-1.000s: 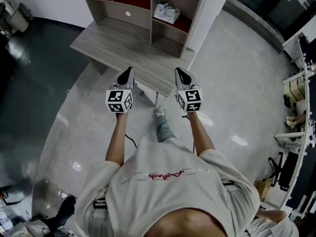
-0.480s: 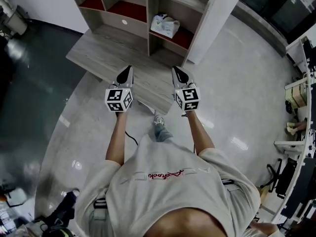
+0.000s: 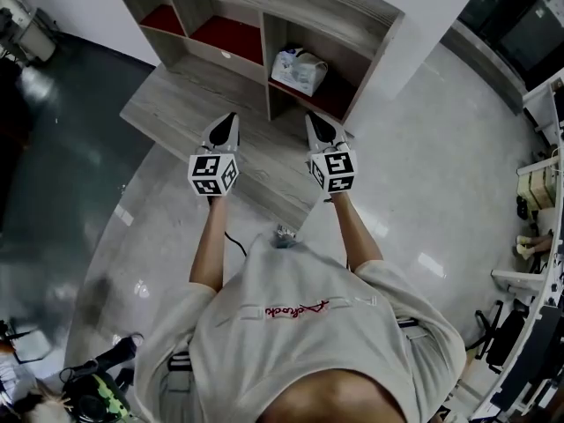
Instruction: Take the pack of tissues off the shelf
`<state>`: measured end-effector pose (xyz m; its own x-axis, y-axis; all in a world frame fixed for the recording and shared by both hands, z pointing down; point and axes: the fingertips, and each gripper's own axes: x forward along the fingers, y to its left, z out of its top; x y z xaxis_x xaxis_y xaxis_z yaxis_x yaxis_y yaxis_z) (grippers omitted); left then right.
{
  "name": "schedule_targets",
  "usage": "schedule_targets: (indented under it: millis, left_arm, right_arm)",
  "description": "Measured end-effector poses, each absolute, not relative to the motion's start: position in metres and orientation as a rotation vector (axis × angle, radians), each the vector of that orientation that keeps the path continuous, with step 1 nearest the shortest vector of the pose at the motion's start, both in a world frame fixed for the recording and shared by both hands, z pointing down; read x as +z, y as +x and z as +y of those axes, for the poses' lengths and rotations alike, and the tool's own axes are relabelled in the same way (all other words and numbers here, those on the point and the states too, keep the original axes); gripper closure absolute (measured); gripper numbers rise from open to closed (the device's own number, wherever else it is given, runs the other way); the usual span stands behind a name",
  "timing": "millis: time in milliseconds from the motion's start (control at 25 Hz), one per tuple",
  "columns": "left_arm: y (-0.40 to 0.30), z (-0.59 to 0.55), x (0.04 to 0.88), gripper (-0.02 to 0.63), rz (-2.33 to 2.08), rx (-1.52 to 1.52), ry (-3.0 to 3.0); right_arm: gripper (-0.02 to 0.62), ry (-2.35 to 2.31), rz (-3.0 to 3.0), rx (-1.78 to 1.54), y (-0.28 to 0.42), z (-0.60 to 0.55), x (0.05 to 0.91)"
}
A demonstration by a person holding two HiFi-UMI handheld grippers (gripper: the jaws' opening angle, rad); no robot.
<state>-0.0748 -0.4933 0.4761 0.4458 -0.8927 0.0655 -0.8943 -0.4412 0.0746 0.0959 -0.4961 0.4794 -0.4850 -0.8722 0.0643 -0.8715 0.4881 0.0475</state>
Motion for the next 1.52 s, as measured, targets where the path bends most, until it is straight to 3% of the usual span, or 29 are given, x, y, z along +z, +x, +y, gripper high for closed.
schedule_targets:
  millis: [920, 1520]
  left_arm:
    - [-0.115, -0.572, 0.489, 0.604, -1.513, 0.027, 2.6]
    - [-0.123, -0.588, 0.496, 0.604, -1.423, 0.01, 2.624]
  right_arm:
    - [0.589, 1.622, -2.522, 0.006, 0.068, -0.583, 0.488]
    - [0.582, 1.47, -2.055, -0.428, 0.055, -0.609, 0.493]
